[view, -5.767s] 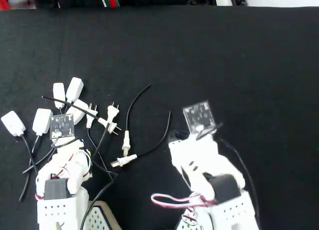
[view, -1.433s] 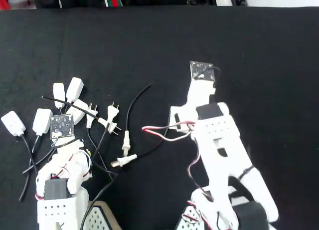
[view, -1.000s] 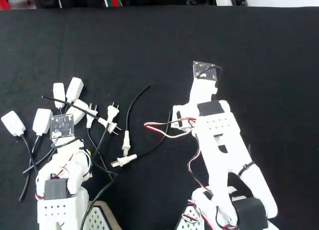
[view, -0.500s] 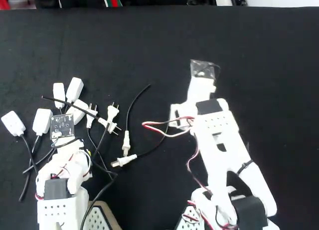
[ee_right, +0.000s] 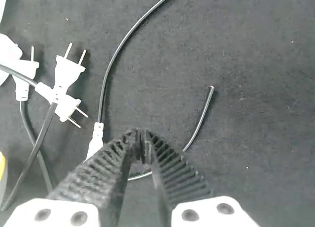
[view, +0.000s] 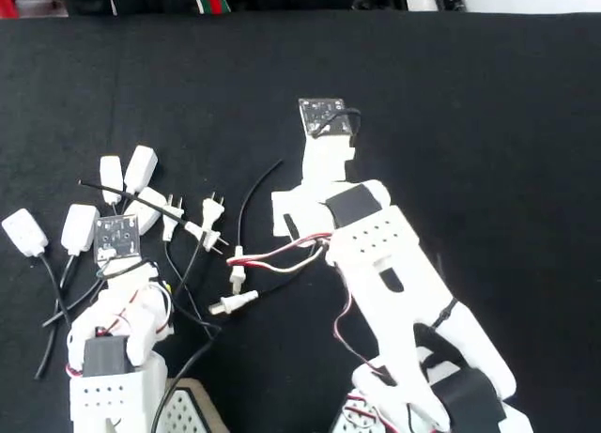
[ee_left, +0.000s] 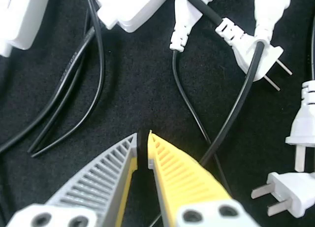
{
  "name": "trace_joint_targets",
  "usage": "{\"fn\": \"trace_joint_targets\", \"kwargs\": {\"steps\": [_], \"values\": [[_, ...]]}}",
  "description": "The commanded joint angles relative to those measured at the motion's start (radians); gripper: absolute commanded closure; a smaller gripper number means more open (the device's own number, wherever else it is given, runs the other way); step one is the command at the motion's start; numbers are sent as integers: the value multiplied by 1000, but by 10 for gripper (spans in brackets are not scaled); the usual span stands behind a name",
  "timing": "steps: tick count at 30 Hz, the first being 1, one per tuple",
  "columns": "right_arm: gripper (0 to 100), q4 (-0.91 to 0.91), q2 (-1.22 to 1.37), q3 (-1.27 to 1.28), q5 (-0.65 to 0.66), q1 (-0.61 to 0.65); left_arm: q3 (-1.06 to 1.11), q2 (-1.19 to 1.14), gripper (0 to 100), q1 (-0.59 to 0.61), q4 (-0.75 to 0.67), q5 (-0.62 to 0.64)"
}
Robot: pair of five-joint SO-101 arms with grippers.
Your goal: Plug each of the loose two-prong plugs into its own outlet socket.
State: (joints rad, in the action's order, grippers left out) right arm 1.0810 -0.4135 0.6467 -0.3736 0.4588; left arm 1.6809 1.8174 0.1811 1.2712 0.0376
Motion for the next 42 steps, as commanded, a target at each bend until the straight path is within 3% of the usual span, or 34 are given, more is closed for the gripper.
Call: {"fn": "trace_joint_targets", "kwargs": {"steps": [1,6,9,16,23,28,34,42], "values": [[972,-3,2,-70,-5,20,18,2,949,-7,5,-3],[857,2,110,-148,-12,25,18,2,949,-7,5,-3],[858,6,234,-208,-12,25,18,2,949,25,5,-9],[913,78,367,-302,-12,25,-71,5,946,237,-63,-17],[913,138,374,-320,-5,23,-263,2,946,552,-160,-163],[913,141,377,-317,-5,21,-375,-60,898,568,-196,-184],[913,153,377,-317,-5,20,-639,-583,858,489,-218,-192],[913,183,371,-318,-3,20,-1179,-1405,775,455,46,-440]]}}
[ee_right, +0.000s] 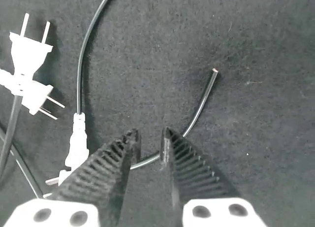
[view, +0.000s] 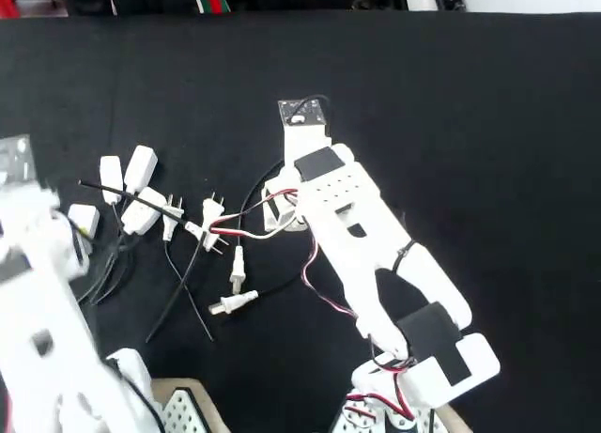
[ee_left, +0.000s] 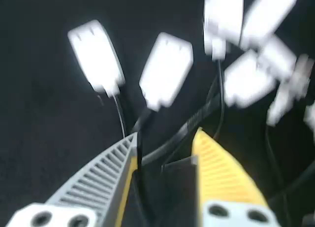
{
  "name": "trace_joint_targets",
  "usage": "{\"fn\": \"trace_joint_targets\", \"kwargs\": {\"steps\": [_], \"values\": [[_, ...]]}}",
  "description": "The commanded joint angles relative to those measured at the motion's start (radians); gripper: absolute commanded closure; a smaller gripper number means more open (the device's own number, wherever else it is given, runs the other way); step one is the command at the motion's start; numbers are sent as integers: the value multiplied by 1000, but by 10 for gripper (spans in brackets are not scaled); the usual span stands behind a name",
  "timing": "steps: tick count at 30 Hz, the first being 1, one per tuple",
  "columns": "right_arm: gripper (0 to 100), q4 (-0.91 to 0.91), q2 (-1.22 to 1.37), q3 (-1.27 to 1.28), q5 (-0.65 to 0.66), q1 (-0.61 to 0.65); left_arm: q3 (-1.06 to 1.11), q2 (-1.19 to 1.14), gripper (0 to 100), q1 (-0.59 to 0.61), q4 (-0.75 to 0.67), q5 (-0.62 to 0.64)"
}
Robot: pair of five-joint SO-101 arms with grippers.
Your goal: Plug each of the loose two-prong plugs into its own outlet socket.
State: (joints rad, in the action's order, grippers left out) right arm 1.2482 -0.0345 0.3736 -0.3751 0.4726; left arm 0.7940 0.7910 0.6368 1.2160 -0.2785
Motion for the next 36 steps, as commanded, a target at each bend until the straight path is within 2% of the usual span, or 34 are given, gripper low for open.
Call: {"fn": "trace_joint_targets", "kwargs": {"steps": [1,4,9,16,21,28,36], "values": [[913,15,-8,-44,-2,6,-343,-448,768,12,123,-153],[913,15,-2,-44,-2,6,-484,-589,760,54,161,-212],[913,15,-2,-44,-2,6,-584,-717,712,64,155,-281],[913,15,-2,-44,-2,6,-622,-884,691,30,32,-374],[913,15,-4,-42,-2,5,-625,-1030,693,-5,-92,-390],[913,12,-10,-30,0,5,-651,-1134,698,-36,-155,-445],[913,9,-10,-28,0,5,-634,-1223,798,-31,-133,-606]]}}
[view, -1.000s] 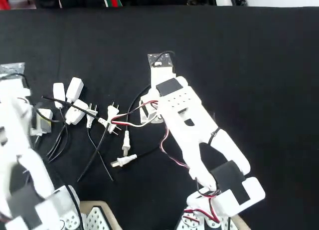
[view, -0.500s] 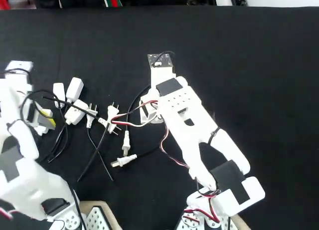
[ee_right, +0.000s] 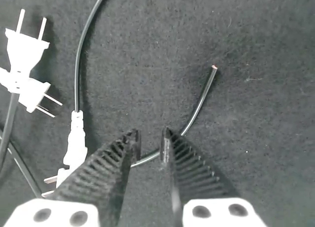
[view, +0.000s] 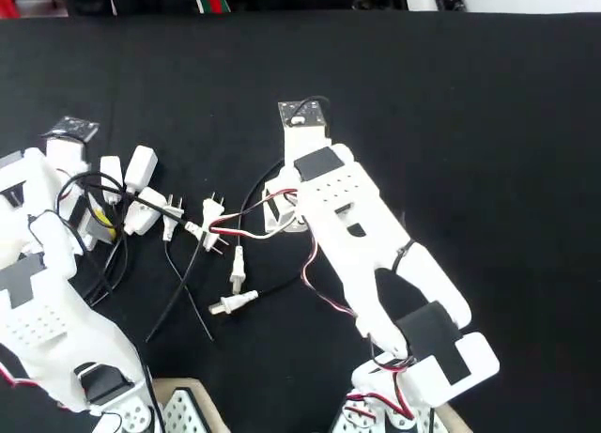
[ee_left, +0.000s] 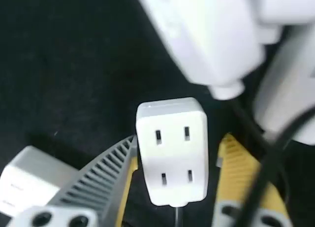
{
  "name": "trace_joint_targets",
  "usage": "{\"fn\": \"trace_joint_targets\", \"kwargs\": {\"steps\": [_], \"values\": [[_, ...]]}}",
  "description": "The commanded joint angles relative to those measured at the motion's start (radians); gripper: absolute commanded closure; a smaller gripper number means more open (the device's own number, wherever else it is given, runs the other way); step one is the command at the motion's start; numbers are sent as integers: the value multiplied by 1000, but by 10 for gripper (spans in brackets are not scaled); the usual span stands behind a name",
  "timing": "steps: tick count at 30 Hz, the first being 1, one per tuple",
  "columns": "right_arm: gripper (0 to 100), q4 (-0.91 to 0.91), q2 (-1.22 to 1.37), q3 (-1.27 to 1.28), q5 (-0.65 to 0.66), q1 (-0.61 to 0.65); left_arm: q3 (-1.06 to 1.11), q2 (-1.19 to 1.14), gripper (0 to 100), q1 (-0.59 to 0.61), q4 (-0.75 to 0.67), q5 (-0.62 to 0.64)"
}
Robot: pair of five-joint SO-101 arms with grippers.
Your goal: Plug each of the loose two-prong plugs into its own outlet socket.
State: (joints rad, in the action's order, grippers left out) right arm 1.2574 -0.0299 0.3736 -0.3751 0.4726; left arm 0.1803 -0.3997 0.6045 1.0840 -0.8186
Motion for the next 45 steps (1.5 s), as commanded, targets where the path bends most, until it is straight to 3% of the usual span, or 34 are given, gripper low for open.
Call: {"fn": "trace_joint_targets", "kwargs": {"steps": [1,9,19,27,35,45], "values": [[913,0,-15,-28,0,5,-19,-34,815,-4,12,-87],[913,-2,-12,-28,0,5,-21,-15,973,-50,115,-164],[913,-2,-15,-35,0,-60,56,238,972,-61,245,-114],[913,0,-15,-30,0,-60,348,562,972,-108,238,-71],[913,5,-15,-28,0,-60,556,879,970,-59,124,-49],[913,5,-15,-33,41,-75,576,1089,970,-84,311,20]]}}
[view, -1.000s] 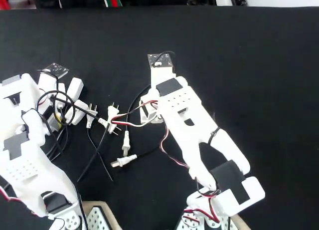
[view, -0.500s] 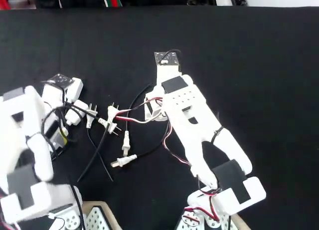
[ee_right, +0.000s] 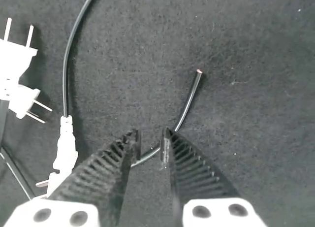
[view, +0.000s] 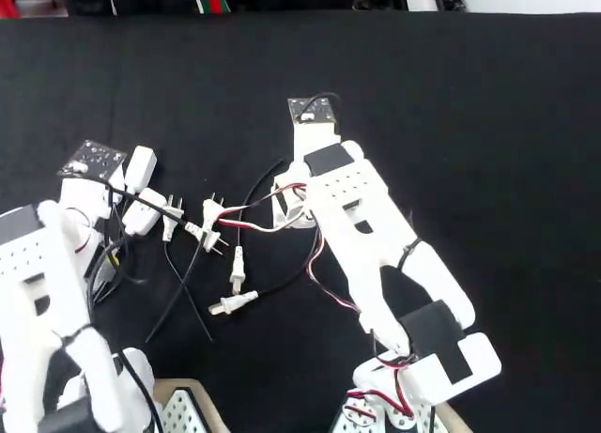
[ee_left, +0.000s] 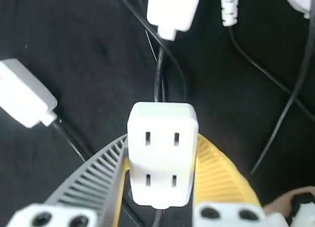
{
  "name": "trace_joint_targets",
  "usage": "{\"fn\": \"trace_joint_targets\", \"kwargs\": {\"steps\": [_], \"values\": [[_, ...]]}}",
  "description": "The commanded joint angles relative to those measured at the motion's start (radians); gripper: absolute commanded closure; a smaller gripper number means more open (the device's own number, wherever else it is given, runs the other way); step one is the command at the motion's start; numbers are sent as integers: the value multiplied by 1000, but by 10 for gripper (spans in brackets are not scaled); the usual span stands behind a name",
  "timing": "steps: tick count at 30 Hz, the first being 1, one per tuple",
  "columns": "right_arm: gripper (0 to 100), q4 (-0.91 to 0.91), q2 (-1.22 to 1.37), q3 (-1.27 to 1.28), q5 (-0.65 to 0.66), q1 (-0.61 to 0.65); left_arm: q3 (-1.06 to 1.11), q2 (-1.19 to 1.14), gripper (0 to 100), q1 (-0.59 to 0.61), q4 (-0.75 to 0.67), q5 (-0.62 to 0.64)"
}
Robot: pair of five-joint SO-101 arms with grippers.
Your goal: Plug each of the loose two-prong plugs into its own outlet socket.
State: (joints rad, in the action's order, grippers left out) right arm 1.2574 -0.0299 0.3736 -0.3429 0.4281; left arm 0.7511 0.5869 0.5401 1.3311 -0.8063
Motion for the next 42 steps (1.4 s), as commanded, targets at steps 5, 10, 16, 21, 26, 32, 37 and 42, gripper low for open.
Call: {"fn": "trace_joint_targets", "kwargs": {"steps": [5,10,16,21,26,32,37,42], "values": [[913,58,-15,-47,37,-55,42,290,971,-110,227,-55],[913,69,-4,-45,43,29,170,543,970,-242,324,-55],[913,71,-5,-39,37,149,334,729,970,-255,281,-147],[913,75,-5,10,101,135,358,741,970,-154,221,-141],[913,38,-4,31,230,253,337,741,971,47,172,-117],[915,-170,113,4,249,310,321,741,970,252,120,-68],[917,-201,366,-151,247,336,328,741,970,280,98,-61],[917,-52,530,-458,249,310,331,741,970,260,100,-61]]}}
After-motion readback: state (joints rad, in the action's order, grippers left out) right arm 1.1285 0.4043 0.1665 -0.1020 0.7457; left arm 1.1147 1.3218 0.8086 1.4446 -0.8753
